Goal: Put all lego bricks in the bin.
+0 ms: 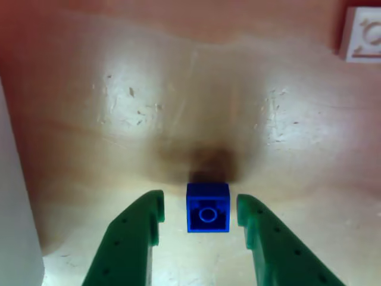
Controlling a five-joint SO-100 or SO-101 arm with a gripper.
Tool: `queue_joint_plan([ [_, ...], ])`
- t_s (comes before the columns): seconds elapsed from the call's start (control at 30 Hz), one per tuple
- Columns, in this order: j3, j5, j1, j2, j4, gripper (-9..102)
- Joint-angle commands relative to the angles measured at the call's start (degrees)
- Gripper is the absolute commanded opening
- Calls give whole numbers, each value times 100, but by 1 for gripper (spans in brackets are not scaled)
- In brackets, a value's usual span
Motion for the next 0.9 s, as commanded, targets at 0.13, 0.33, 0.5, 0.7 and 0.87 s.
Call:
queue_joint_plan([
  [0.13, 580, -105, 132, 562, -246, 11],
  [0.33, 1020, 18, 158, 976, -615, 0],
  [0.5, 686, 773, -79, 2742, -97, 0],
  [0.7, -940, 659, -308, 4878, 923, 0],
  [0.87, -2514, 1811, -1468, 3199, 1951, 0],
])
